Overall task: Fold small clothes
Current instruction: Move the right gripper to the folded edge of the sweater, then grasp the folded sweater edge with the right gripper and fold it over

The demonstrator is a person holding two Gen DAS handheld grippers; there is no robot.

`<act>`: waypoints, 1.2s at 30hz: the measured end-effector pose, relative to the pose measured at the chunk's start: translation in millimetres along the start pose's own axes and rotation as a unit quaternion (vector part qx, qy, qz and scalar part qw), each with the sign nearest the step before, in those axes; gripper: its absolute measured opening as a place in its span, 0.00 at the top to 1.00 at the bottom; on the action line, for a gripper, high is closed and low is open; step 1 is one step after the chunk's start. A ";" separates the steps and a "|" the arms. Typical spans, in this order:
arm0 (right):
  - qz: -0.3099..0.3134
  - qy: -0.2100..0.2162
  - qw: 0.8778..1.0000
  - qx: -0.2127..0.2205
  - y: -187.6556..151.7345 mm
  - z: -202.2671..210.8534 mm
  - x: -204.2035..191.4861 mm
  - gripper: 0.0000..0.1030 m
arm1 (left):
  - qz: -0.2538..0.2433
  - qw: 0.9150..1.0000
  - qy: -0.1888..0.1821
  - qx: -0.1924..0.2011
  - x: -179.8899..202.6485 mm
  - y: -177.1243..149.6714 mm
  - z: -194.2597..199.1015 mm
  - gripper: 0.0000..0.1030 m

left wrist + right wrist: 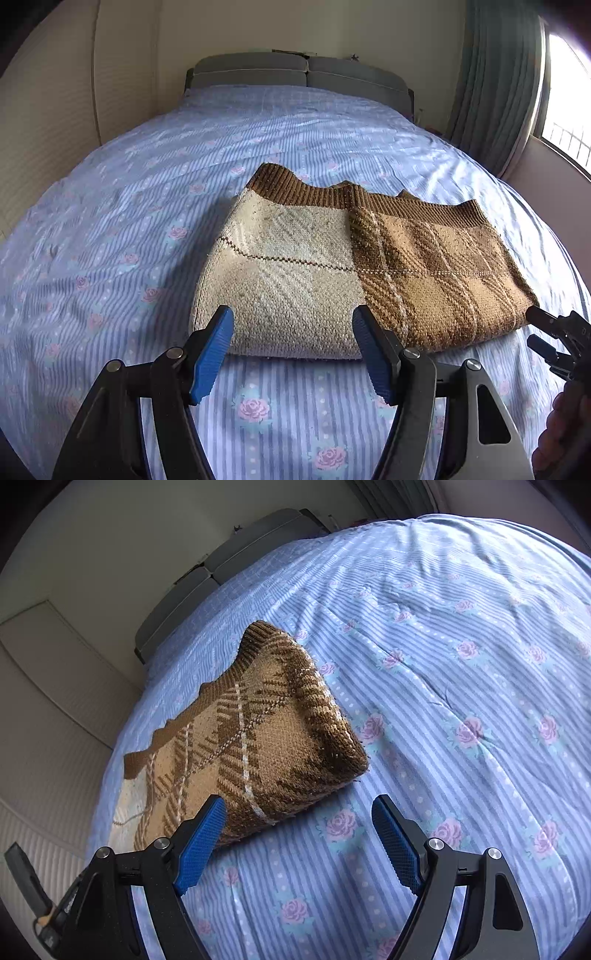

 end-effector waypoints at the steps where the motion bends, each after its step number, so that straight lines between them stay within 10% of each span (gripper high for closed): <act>1: -0.007 0.005 1.000 0.002 0.0 -2.3 0.5 0.21 | 0.003 1.000 0.000 -0.003 -0.9 -2.2 -1.2 0.36; 24: -0.047 0.047 0.997 0.032 22.6 -66.1 -15.2 0.16 | 0.047 0.999 0.005 -0.005 -13.9 13.6 -17.8 0.36; 30: -0.072 0.056 0.995 0.044 32.2 -61.1 -13.8 0.53 | 0.055 0.998 0.010 -0.004 -19.1 19.0 -11.0 0.35; 36: -0.010 0.020 0.997 0.072 49.9 -33.4 -38.1 0.64 | 0.064 0.998 0.006 0.004 -28.1 26.7 2.3 0.34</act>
Point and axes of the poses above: each gripper's, at about its wrist camera, not at the fingertips, and z roughly against the way its jaws point, x to its right, y to its top, the point moved 9 cm from there along -z, roughly the way its jaws point, and after that the axes turned 13 degrees about z, right-handed, at the moved point
